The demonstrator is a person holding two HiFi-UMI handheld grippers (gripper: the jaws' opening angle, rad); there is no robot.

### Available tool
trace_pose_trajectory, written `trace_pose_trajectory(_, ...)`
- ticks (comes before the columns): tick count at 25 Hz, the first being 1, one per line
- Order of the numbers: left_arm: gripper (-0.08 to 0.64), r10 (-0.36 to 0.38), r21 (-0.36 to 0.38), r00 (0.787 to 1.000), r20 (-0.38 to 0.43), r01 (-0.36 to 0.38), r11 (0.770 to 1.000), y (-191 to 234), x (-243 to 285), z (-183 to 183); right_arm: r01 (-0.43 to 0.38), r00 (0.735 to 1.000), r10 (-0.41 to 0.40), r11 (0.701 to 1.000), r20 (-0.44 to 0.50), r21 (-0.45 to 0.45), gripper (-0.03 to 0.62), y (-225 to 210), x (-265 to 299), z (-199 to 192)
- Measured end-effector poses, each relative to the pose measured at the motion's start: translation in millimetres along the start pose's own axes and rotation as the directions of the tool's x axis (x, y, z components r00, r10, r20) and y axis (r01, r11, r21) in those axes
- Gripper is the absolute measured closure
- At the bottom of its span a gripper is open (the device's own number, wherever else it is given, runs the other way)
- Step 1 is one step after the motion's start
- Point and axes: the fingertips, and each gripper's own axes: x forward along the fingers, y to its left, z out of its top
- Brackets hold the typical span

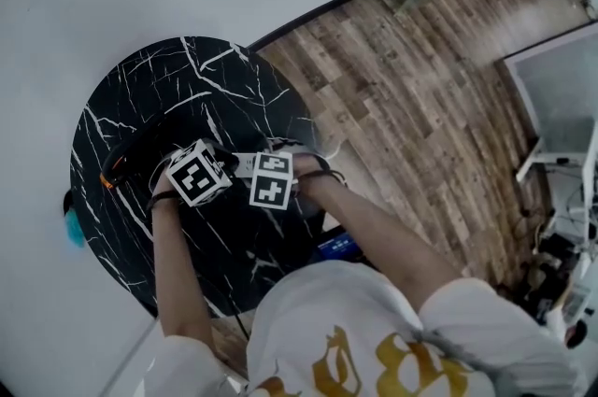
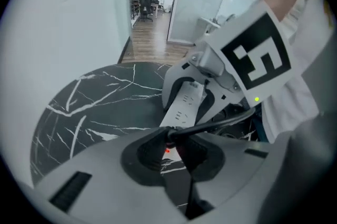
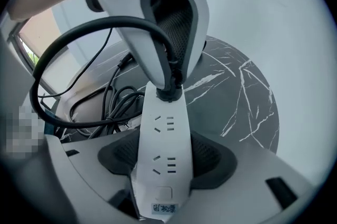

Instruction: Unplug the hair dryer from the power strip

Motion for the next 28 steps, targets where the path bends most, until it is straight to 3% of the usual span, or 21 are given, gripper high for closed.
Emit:
trace_pose_trajectory(2,0.508,-0.040,-0.002,0.999,0.017,0.040,0.999,2.8,-0.7,3.5,0.003,1.000,-0.003,1.000,0.009,0.015,0.324,-1.2,-0.2,-0.6)
trace_pose_trajectory(5,0.508,0.057,0.055,0.998,-0.019,-0.056,0.997,-1.2,-0.4,2.7,-0.003,1.000,0.002,1.000,0.009,0.031,0.324,-1.3,0.0,0.3)
trace_pose_trajectory(7,0.508,0.094,0.047,0.995,-0.030,-0.093,0.995,-3.5,-0.4,-0.5,-0.001,1.000,0.001,1.000,0.004,0.022,0.324,-0.8,0.2,0.9)
trace_pose_trajectory(10,0.508,-0.016,-0.037,1.000,0.020,0.017,0.999,1.8,-1.2,1.8,0.007,1.000,-0.007,1.000,0.001,0.010,0.324,-0.8,0.2,0.4)
trace_pose_trajectory(12,0.506,-0.067,-0.037,0.997,0.029,0.068,0.997,4.3,-2.9,5.1,0.010,1.000,-0.010,1.000,0.002,0.021,0.324,-1.0,0.1,-0.5)
trace_pose_trajectory(13,0.506,-0.049,-0.014,0.999,0.014,0.049,0.999,4.0,-3.4,5.1,0.009,1.000,-0.009,1.000,0.002,0.029,0.324,-1.3,0.1,-0.8)
trace_pose_trajectory(15,0.508,0.056,0.044,0.998,-0.018,-0.055,0.998,-0.3,-2.6,3.0,0.006,1.000,-0.006,0.999,0.002,0.036,0.324,-1.4,0.3,-0.6)
trace_pose_trajectory(17,0.508,0.126,0.038,0.992,-0.013,-0.126,0.991,-4.2,-1.5,-0.1,0.008,1.000,-0.008,1.000,0.000,0.024,0.324,-0.6,0.7,0.2)
trace_pose_trajectory(19,0.508,0.087,0.001,0.996,-0.007,-0.087,0.996,-2.5,-1.7,-1.3,0.014,1.000,-0.014,1.000,0.004,0.011,0.324,-0.4,0.9,1.0)
trace_pose_trajectory(22,0.507,-0.051,-0.046,0.999,0.009,0.051,0.998,1.9,-3.1,3.7,0.014,1.000,-0.015,1.000,0.020,0.016,0.324,0.9,0.6,-0.7)
trace_pose_trajectory(24,0.506,-0.073,-0.046,0.997,0.008,0.073,0.996,4.0,-5.3,6.5,0.011,1.000,-0.012,0.999,0.021,0.030,0.324,-0.9,0.0,-0.4)
trace_pose_trajectory(28,0.506,0.085,0.008,0.996,-0.005,-0.085,0.996,-0.8,-4.0,1.8,0.013,1.000,-0.013,0.999,0.008,0.035,0.324,-2.1,1.2,0.9)
